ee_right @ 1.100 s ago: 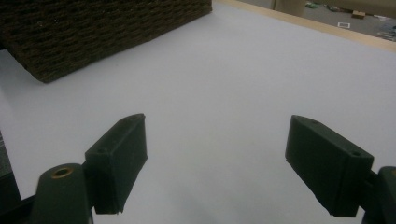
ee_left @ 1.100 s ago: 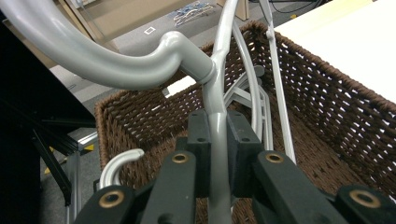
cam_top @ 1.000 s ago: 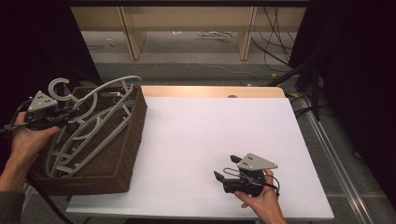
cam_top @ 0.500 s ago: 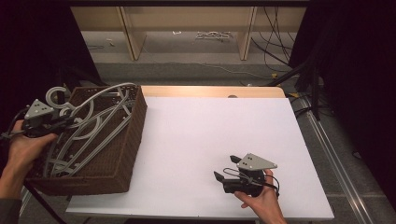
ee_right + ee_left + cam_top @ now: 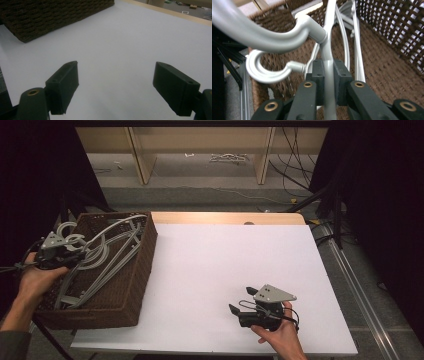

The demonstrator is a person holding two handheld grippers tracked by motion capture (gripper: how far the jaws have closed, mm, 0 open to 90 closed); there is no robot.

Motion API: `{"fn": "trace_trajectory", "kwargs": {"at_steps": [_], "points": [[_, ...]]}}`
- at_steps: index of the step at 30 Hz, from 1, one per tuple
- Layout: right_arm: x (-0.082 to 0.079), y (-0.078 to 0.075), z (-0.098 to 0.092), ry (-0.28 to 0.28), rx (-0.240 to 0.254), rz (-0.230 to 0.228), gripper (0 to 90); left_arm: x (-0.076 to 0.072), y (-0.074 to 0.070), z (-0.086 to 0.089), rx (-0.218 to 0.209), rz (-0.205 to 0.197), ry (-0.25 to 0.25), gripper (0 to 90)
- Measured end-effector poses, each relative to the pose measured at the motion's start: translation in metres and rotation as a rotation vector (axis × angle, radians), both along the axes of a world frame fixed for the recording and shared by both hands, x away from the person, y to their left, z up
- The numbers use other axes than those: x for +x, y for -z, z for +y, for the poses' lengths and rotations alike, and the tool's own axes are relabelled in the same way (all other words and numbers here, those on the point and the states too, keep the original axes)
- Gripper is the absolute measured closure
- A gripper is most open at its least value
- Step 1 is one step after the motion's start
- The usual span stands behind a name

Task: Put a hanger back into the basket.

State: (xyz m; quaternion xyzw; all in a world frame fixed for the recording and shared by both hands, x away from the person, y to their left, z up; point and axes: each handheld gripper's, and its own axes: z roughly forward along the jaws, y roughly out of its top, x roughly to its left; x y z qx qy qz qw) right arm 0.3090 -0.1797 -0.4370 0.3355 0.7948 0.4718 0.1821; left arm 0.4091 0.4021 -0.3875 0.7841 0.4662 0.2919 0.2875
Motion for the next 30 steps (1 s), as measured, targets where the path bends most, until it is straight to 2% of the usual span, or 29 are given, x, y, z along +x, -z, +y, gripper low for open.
{"fn": "trace_trajectory", "kwargs": {"at_steps": [1, 6, 10, 12, 14, 16, 18, 21, 23, 26, 27, 28, 30], "points": [[0.000, 0.000, 0.000, -0.001, 0.000, -0.001, 21.7, 0.000, 0.002, 0.001, 0.009, 0.004, -0.009, 81.5], [0.000, 0.000, 0.000, 0.001, -0.001, 0.000, 21.8, 0.003, 0.011, 0.006, -0.010, 0.019, -0.018, 81.5], [0.000, 0.000, -0.001, 0.004, -0.003, 0.001, 21.7, 0.005, 0.006, 0.004, 0.005, 0.039, -0.002, 81.4], [0.000, 0.001, -0.001, 0.006, -0.004, 0.003, 21.7, 0.008, 0.004, 0.003, 0.036, 0.042, -0.003, 81.5], [0.000, 0.001, 0.000, 0.003, -0.006, 0.002, 21.8, 0.012, 0.004, 0.002, 0.042, 0.059, 0.001, 81.5], [0.000, 0.001, 0.000, -0.003, -0.004, 0.001, 21.8, 0.016, 0.008, 0.001, 0.043, 0.068, 0.006, 81.6], [0.000, 0.001, 0.001, -0.004, -0.006, 0.000, 21.8, 0.020, 0.014, -0.001, 0.055, 0.076, -0.015, 81.5], [0.000, 0.000, 0.000, 0.001, -0.003, 0.002, 21.8, 0.023, 0.021, -0.001, 0.033, 0.083, -0.031, 79.8], [0.000, 0.000, -0.001, 0.004, -0.003, 0.002, 21.8, 0.023, 0.023, 0.000, 0.035, 0.089, -0.036, 77.1], [0.000, 0.001, -0.001, 0.004, -0.004, 0.002, 21.7, 0.022, 0.020, 0.001, 0.012, 0.062, -0.053, 74.5], [0.000, 0.000, 0.000, 0.003, -0.002, 0.003, 21.8, 0.021, 0.018, 0.002, 0.013, 0.057, -0.059, 71.3], [0.000, 0.000, 0.000, 0.002, -0.004, 0.002, 21.8, 0.021, 0.018, 0.002, -0.006, 0.047, -0.075, 68.0], [0.000, 0.001, 0.000, 0.000, -0.005, 0.001, 21.8, 0.018, 0.015, 0.004, -0.002, 0.032, -0.085, 64.5]]}}
